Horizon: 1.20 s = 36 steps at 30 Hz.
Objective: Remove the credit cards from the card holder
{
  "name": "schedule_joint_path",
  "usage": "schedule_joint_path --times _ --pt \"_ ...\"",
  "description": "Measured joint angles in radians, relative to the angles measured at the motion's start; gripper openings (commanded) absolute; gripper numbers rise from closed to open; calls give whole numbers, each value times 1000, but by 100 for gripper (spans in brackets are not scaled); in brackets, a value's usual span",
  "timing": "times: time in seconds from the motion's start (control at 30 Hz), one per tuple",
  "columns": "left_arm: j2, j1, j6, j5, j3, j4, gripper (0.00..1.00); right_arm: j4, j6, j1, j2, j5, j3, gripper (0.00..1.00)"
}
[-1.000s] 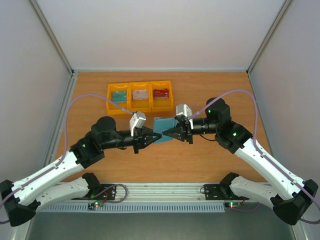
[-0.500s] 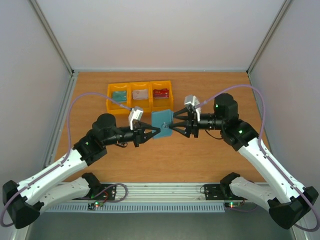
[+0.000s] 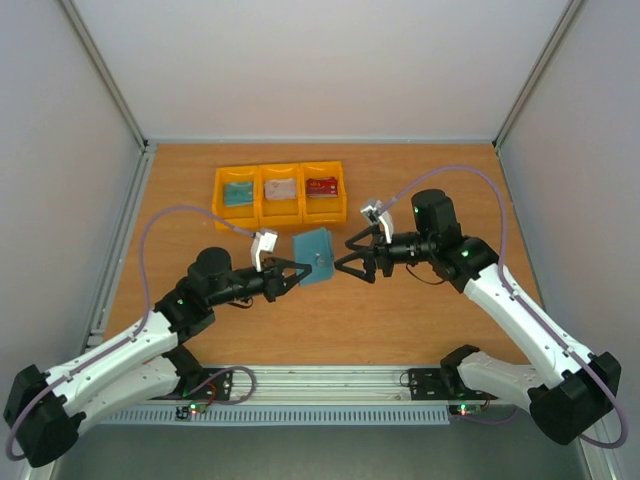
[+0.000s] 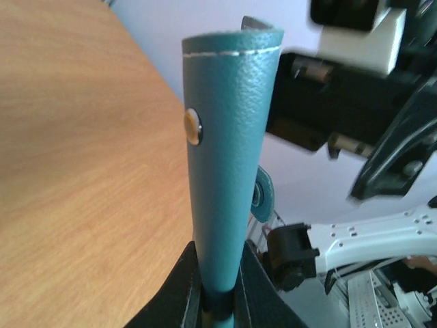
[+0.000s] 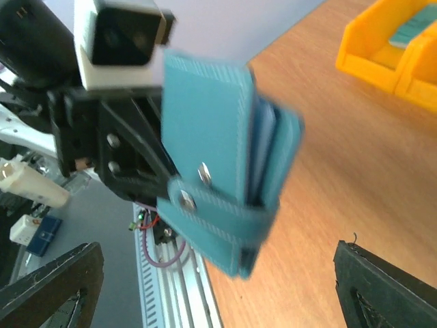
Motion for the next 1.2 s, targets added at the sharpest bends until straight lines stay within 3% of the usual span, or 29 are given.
schedule_joint_path --times 0.2,0.43,0.67,0.73,0.83,0.87,1.0,1.2 --pt "-16 18 -5 8 -2 122 0 62 36 77 -31 48 -107 87" --pt "-19 18 8 57 -2 172 0 197 54 157 -25 62 -123 38" --pt "-20 21 24 82 1 172 0 244 68 157 -27 31 -122 2" --pt "-20 24 28 90 1 172 3 239 65 157 -33 23 -121 1" --pt "-23 23 39 105 2 179 38 174 39 158 -31 14 -85 1" --pt "-26 23 57 111 2 178 43 128 15 158 -27 11 -58 1" --pt "-79 25 175 164 26 38 48 -108 -140 158 -15 23 82 1" --pt "-130 35 571 230 177 -340 61 -483 -426 189 34 160 212 2"
